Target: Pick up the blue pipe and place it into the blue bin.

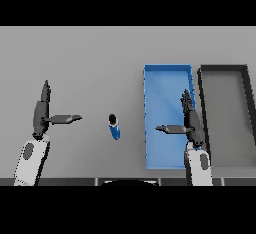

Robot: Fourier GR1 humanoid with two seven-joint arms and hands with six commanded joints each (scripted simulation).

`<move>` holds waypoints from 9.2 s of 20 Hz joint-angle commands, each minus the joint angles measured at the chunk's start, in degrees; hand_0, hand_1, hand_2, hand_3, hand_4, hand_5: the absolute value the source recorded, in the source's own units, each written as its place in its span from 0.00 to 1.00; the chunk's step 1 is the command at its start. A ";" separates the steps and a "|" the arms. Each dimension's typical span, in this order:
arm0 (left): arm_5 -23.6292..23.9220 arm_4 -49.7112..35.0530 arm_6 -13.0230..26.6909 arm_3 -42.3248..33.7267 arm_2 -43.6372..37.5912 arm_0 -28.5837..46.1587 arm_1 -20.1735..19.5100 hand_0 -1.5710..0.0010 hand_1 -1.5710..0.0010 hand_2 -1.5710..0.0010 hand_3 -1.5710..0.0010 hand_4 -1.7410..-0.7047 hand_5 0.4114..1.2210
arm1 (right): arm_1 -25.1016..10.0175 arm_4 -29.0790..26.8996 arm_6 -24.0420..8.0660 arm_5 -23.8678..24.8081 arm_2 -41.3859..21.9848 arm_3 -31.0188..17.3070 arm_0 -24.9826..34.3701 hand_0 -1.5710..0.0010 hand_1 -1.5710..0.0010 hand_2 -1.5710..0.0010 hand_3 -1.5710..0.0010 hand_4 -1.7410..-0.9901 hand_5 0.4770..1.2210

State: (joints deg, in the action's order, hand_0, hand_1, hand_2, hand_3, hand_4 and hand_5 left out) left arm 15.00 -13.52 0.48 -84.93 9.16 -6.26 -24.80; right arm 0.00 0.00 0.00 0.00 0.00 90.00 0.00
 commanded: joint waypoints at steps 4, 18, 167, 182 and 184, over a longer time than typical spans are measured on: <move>0.53 0.48 -0.31 -0.58 0.54 0.18 0.48 1.00 1.00 1.00 1.00 0.75 0.22 | -0.61 -0.53 0.16 -0.41 0.44 0.15 -0.30 1.00 1.00 1.00 1.00 0.71 0.20; -21.42 0.19 -10.50 -4.45 6.44 6.40 -12.68 1.00 1.00 1.00 1.00 0.71 0.19 | -9.19 9.82 6.67 -2.55 -4.42 7.33 -6.75 1.00 1.00 1.00 1.00 0.75 0.19; -37.48 23.72 6.60 -6.89 13.61 -4.08 26.57 1.00 1.00 1.00 1.00 0.81 0.03 | -11.65 -29.48 -33.53 -3.96 -7.61 17.74 52.35 0.00 0.00 0.00 0.00 0.00 1.00; -37.44 24.88 4.60 -6.95 13.71 -3.60 25.05 1.00 1.00 1.00 1.00 0.84 0.01 | -24.29 -23.57 -34.94 -3.66 6.88 10.30 35.25 0.00 0.00 0.00 0.00 0.00 1.00; -37.66 24.55 5.02 -7.20 14.05 -3.20 25.39 1.00 1.00 1.00 1.00 0.84 0.01 | -26.17 -24.37 -34.94 -1.45 5.37 11.84 30.22 0.00 0.00 0.00 0.00 0.00 1.00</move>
State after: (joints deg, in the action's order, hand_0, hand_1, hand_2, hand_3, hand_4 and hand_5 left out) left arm -22.66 11.03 5.47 -92.13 23.22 -9.44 0.60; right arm -26.17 -24.35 -34.94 -1.57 5.36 101.82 30.14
